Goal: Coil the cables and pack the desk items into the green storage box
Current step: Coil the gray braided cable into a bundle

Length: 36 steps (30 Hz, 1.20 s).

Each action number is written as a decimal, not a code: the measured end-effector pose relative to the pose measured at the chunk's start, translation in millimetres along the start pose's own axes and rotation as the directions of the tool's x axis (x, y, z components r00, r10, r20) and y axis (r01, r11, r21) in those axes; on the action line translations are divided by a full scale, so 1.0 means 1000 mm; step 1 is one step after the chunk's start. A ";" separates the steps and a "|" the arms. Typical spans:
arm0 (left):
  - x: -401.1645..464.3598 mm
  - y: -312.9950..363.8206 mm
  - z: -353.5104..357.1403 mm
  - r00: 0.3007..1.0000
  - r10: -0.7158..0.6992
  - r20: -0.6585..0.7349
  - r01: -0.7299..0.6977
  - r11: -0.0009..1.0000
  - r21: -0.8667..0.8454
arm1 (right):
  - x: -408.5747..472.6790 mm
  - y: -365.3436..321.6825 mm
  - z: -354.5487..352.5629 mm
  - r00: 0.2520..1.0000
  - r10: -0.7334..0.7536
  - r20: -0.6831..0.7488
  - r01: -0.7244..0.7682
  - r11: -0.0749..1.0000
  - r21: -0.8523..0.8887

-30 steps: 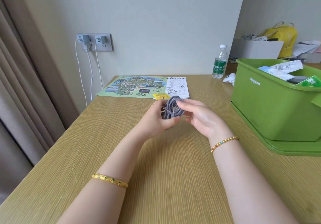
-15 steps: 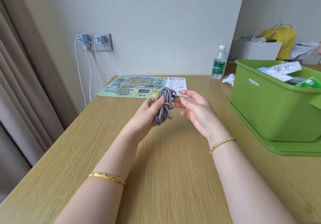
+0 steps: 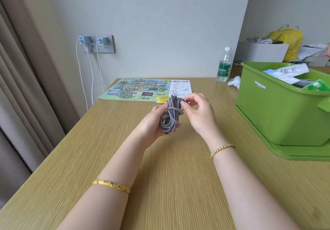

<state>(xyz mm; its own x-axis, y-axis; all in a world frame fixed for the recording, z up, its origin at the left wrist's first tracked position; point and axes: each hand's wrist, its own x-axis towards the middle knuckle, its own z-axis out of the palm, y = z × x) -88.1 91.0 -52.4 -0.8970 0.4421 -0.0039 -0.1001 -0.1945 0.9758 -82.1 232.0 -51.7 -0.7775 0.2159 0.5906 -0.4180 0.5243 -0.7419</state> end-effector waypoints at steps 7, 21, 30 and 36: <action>0.002 -0.006 0.015 0.972 0.174 -0.157 -0.114 0.937 0.331 | 0.002 0.002 -0.004 0.995 -0.077 -0.057 0.072 0.994 -0.080; 0.002 -0.005 0.008 0.985 0.132 -0.113 -0.119 0.986 0.113 | 0.001 0.002 0.002 0.971 0.171 -0.165 -0.121 0.954 0.276; 0.001 -0.005 0.004 0.969 0.200 -0.147 -0.186 0.977 0.102 | 0.003 0.000 -0.009 0.847 0.531 0.018 -0.362 0.551 0.752; 0.005 -0.015 0.016 0.947 0.194 -0.255 -0.213 0.976 -0.047 | 0.000 -0.003 -0.013 0.832 0.517 0.201 -0.445 0.407 0.797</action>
<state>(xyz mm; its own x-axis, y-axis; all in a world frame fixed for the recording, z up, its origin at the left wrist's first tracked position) -84.6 109.8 -63.7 -0.9789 0.1574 0.1302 0.0732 -0.3250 0.9429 -74.2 240.9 -45.4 -0.9575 0.2849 0.0445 -0.1985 -0.5396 -0.8182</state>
